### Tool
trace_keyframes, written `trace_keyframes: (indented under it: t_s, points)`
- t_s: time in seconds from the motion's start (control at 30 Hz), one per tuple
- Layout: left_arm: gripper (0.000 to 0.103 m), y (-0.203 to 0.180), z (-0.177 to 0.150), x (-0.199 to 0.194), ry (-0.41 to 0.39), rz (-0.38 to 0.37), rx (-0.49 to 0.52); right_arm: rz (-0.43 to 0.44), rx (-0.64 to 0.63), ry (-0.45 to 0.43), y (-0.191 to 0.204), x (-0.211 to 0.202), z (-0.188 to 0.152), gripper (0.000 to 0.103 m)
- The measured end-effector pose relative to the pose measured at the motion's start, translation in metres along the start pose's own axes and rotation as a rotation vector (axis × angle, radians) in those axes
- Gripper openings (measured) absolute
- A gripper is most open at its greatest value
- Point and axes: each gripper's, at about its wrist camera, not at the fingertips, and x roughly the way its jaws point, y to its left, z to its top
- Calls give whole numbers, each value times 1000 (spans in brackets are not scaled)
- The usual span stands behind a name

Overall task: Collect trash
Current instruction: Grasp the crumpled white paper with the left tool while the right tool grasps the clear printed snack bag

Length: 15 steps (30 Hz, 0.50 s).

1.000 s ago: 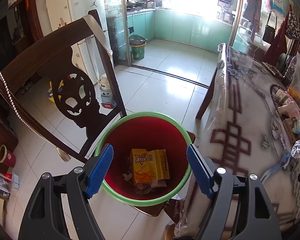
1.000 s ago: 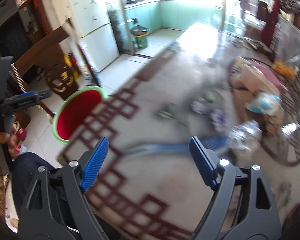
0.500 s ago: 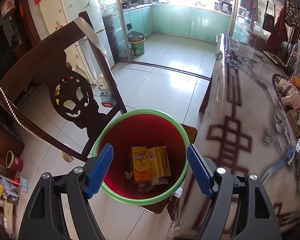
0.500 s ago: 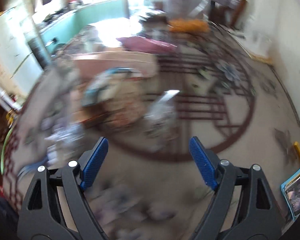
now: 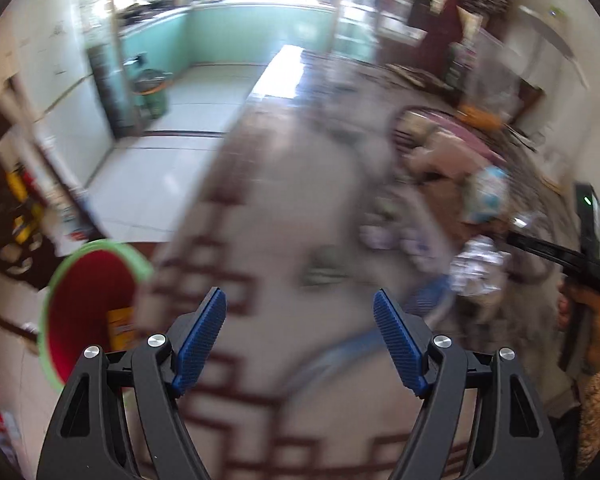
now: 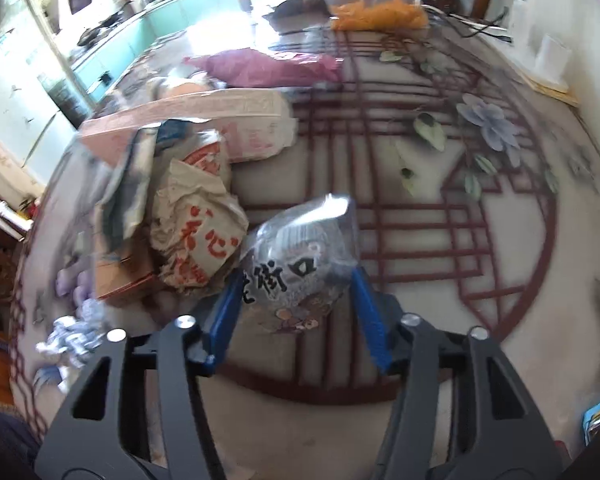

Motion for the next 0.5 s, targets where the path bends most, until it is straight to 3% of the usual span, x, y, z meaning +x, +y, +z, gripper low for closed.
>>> trace_keyframes:
  t_s: [0.1,0.2,0.33,0.5]
  points:
    - [73,-60,4,18,23,-83,75,22,22,-24,0,-15,0,46]
    - [73,-111,2,39,65,-119,150,26,33,-42,-1,-29,-3,46]
    - [73,-139,4,59,101,-143,147,0,19,-79,-4,-44,-1,46]
    - [73,-156,9,79,132,-118,137,8,56,-112,-17,-52,4,46]
